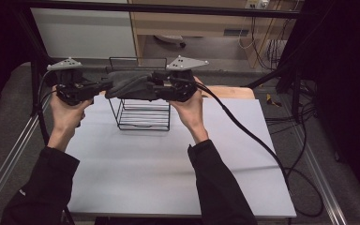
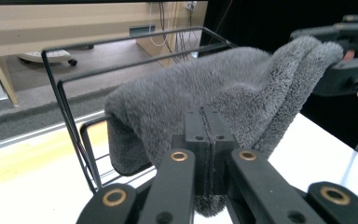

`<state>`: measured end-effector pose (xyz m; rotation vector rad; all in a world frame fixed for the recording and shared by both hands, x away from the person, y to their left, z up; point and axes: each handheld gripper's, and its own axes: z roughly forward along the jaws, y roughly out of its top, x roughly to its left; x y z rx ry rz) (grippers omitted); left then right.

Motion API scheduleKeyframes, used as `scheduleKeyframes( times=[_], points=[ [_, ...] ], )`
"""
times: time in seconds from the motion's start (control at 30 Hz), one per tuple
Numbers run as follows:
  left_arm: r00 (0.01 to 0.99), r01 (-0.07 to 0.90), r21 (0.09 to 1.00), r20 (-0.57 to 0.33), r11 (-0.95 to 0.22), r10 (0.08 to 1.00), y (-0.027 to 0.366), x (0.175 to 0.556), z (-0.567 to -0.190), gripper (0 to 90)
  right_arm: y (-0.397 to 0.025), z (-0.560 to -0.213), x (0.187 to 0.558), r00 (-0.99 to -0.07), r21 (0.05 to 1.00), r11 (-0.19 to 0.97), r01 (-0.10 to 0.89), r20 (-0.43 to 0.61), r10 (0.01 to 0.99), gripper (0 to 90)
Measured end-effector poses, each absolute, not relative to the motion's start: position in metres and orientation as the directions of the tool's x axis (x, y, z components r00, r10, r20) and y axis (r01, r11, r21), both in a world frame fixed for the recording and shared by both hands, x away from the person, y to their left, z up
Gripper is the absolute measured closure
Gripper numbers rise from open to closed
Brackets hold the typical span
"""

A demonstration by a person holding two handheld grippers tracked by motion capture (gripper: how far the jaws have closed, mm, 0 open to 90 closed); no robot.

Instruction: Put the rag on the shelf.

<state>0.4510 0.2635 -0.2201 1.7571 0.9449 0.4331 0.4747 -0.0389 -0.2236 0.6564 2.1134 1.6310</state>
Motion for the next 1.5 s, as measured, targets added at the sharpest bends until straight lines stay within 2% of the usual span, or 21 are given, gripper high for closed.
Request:
scheduleKeyframes(
  times=[0.17, 0.23, 0.27, 0.33, 0.4, 0.43, 0.53, 0.63, 1.03, 1.13, 1.17, 1.2, 1.33, 1.5],
  points=[
    [0.625, 0.393, 0.904, -0.131, -0.165, 0.77, 0.262, 0.451, -0.23, 89.5, -0.041, -0.221, 0.472, -0.823, 0.973, 0.201, 0.114, -0.021, 0.567, 35.4],
    [0.627, 0.396, 0.901, -0.127, -0.174, 0.769, 0.262, 0.452, -0.234, 89.5, -0.042, -0.219, 0.47, -0.827, 0.975, 0.19, 0.113, -0.013, 0.562, 36.0],
    [0.627, 0.397, 0.9, -0.124, -0.178, 0.769, 0.261, 0.452, -0.236, 89.6, -0.042, -0.219, 0.47, -0.828, 0.975, 0.188, 0.115, -0.011, 0.561, 39.6],
    [0.629, 0.395, 0.901, -0.121, -0.181, 0.768, 0.26, 0.452, -0.239, 89.5, -0.041, -0.221, 0.471, -0.83, 0.965, 0.22, 0.143, -0.004, 0.558, 60.4],
    [0.631, 0.391, 0.901, -0.111, -0.19, 0.768, 0.259, 0.452, -0.243, 89.5, -0.039, -0.225, 0.473, -0.832, 0.952, 0.258, 0.166, -0.005, 0.555, 73.7],
    [0.63, 0.393, 0.899, -0.108, -0.196, 0.769, 0.258, 0.452, -0.246, 89.5, -0.039, -0.225, 0.473, -0.832, 0.952, 0.258, 0.166, -0.005, 0.555, 73.7],
    [0.631, 0.39, 0.898, -0.098, -0.206, 0.769, 0.256, 0.451, -0.254, 89.5, -0.036, -0.236, 0.476, -0.821, 0.934, 0.284, 0.219, 0.019, 0.571, 85.0],
    [0.625, 0.395, 0.894, -0.093, -0.211, 0.775, 0.254, 0.453, -0.263, 89.6, -0.038, -0.245, 0.48, -0.811, 0.927, 0.279, 0.252, 0.045, 0.583, 86.9],
    [0.597, 0.414, 0.888, -0.098, -0.201, 0.796, 0.248, 0.467, -0.281, 89.5, -0.04, -0.275, 0.494, -0.786, 0.93, 0.224, 0.292, 0.1, 0.61, 83.9],
    [0.599, 0.411, 0.89, -0.101, -0.197, 0.794, 0.251, 0.464, -0.28, 87.8, -0.041, -0.274, 0.491, -0.794, 0.932, 0.227, 0.282, 0.094, 0.601, 79.0],
    [0.602, 0.409, 0.892, -0.106, -0.192, 0.791, 0.253, 0.463, -0.279, 86.0, -0.042, -0.273, 0.49, -0.796, 0.934, 0.226, 0.275, 0.09, 0.598, 76.4],
    [0.604, 0.403, 0.897, -0.111, -0.183, 0.789, 0.254, 0.46, -0.278, 82.2, -0.044, -0.269, 0.485, -0.798, 0.939, 0.22, 0.264, 0.084, 0.596, 70.0],
    [0.609, 0.402, 0.898, -0.119, -0.176, 0.784, 0.261, 0.452, -0.273, 76.6, -0.05, -0.261, 0.48, -0.804, 0.943, 0.206, 0.263, 0.096, 0.586, 63.7],
    [0.609, 0.408, 0.894, -0.117, -0.183, 0.784, 0.266, 0.446, -0.27, 58.7, -0.062, -0.25, 0.471, -0.802, 0.941, 0.212, 0.263, 0.091, 0.59, 49.9]
  ],
)
